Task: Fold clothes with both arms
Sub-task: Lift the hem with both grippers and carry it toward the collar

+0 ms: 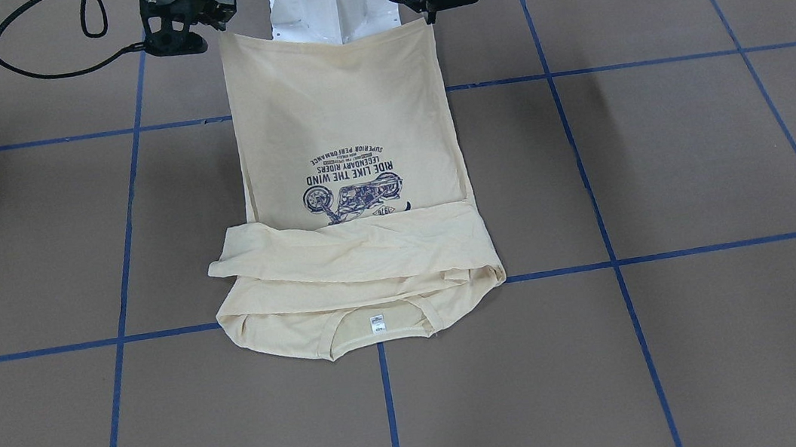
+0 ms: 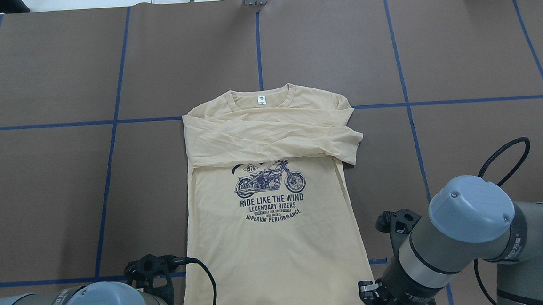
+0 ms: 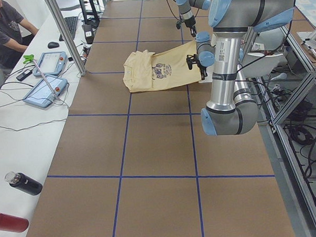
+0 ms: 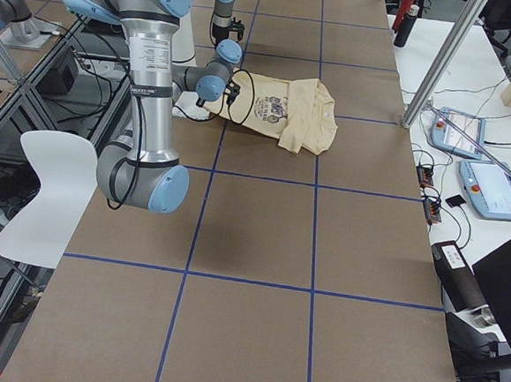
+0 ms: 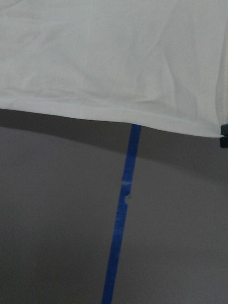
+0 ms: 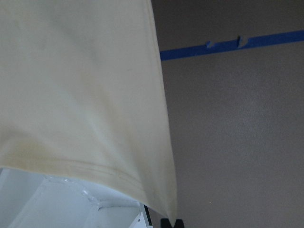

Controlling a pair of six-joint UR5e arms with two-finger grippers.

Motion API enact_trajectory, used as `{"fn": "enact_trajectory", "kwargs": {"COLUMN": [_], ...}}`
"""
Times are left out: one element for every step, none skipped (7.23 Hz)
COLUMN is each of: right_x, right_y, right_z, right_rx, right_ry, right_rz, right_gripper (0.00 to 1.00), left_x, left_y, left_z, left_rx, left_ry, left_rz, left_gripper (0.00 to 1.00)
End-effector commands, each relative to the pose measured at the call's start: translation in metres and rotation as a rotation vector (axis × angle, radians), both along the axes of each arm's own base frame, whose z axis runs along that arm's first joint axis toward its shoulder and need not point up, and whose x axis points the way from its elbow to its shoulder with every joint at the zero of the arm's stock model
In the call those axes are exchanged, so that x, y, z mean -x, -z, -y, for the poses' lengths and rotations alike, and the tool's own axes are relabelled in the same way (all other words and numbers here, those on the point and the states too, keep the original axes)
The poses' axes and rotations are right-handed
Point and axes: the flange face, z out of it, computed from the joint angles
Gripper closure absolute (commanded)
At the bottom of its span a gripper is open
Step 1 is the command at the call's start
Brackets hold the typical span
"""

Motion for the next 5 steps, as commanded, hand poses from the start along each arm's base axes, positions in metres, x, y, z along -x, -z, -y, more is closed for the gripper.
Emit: {"fn": "enact_trajectory", "kwargs": {"right_x": [-0.017, -0.029, -0.048, -0.063, -0.083], "right_y": [0.0, -0.001, 0.001, 0.0, 0.007], "right_z": [0.041, 0.074, 0.111, 0.132, 0.164], "right_rx": [-0.016, -0.056, -0.062, -0.071, -0.095], "right_ry": [-0.079, -0.127, -0.204, -0.252, -0.317], "right_rz": [0.013, 0.028, 0.032, 0.032, 0.046], "right_gripper": [1.0, 1.0, 1.0, 1.0, 1.0], "left_x": [0.029, 0.046, 0.065, 0.079, 0.095], "left_y": [0.018, 0.027, 0.034, 0.037, 0.051], "left_z": [0.03, 0.07, 0.112, 0.14, 0.176], "left_rx": [-0.007, -0.056, -0.086, -0.101, -0.125], "left_ry": [0.061, 0.076, 0.109, 0.154, 0.196], "left_rz": [-0.037, -0.062, -0.08, -0.084, -0.106], "left_gripper": [1.0, 1.0, 1.0, 1.0, 1.0]}}
